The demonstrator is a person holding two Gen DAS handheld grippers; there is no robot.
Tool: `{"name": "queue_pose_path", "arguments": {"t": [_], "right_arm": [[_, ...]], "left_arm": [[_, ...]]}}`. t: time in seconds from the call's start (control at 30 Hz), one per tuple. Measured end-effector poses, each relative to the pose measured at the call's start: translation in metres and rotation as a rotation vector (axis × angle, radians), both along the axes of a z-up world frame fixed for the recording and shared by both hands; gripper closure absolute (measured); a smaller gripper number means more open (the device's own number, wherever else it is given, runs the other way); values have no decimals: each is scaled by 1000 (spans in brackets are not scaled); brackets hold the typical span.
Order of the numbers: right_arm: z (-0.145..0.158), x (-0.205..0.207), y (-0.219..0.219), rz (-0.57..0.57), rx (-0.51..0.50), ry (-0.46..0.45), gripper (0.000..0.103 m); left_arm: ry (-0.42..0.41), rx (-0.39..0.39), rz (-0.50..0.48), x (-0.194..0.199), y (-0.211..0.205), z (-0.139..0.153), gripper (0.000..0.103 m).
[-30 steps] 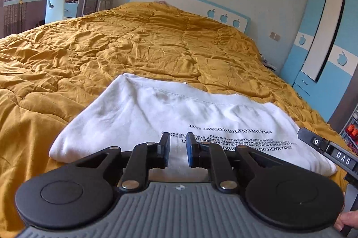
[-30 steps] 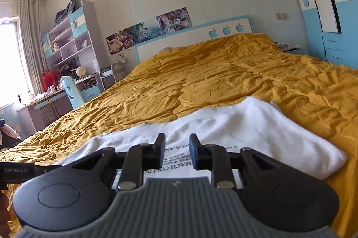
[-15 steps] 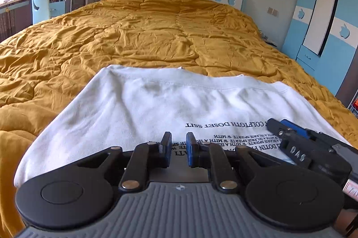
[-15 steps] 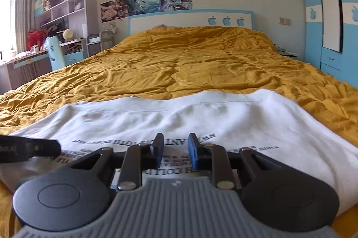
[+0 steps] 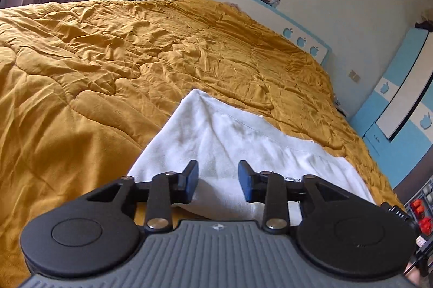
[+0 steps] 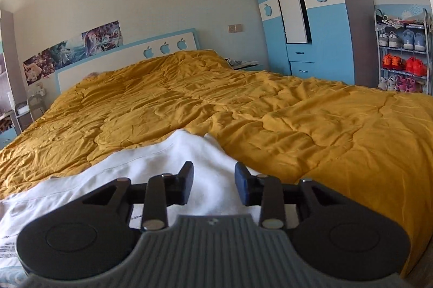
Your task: Fold small clothes
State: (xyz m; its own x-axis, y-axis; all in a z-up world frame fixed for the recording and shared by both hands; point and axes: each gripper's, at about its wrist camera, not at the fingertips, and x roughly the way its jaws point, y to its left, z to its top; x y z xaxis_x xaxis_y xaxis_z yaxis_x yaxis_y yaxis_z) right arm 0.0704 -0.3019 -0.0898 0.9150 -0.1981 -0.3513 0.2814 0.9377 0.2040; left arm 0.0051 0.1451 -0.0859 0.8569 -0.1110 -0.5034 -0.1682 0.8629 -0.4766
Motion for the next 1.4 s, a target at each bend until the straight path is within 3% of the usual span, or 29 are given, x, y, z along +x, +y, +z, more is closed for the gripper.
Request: {"name": "queue_pose_path", "arguments": {"t": [0.07,0.13,0.2,0.23,0.4,0.53,0.63,0.77,0.87,0.93,1.0,1.07,1.13,1.23,1.27,1.33,1.37,1.4], "right_arm": [[7,-7,5,73,30,-42,70],[13,-13,15,152,44,-65,70],[18,-17,27,231,48,-82,67],[20,-19,33,268,43,-89,66],[26,-34,62,448,45,-105,60],[26,-44,85,550,10,-64,56],[27,-54,95,572,4,-18,56],[31,-64,100,648,23,-33,56],[32,-63,99,638,11,-19,56],[30,-63,80,573,103,7,53],[25,-63,55,536,248,30,40],[20,-65,35,500,352,46,41],[21,-72,19,449,390,28,40],[28,-75,13,438,354,-26,38],[29,-74,16,442,337,-37,41],[28,-71,32,517,280,-81,71],[28,-69,44,553,234,-58,90],[29,-67,55,581,187,-35,95]], "left_arm": [[6,-96,-5,-14,7,3,46],[2,-252,-65,-24,15,-2,46],[48,-443,-116,-26,22,-16,46],[56,-495,-118,-27,23,-22,46],[101,-578,7,-12,38,-45,47],[135,-799,67,4,56,-76,47],[133,-874,105,11,63,-87,47],[128,-835,111,20,63,-83,47],[121,-781,91,18,59,-80,47],[118,-771,81,16,59,-79,47],[113,-773,76,15,61,-79,47],[116,-793,74,13,62,-81,47],[107,-801,89,9,63,-82,48],[103,-802,126,13,65,-82,52],[104,-793,131,15,65,-82,52],[112,-742,117,21,62,-77,61],[113,-709,109,22,61,-74,63],[111,-675,105,22,59,-70,64]]}}
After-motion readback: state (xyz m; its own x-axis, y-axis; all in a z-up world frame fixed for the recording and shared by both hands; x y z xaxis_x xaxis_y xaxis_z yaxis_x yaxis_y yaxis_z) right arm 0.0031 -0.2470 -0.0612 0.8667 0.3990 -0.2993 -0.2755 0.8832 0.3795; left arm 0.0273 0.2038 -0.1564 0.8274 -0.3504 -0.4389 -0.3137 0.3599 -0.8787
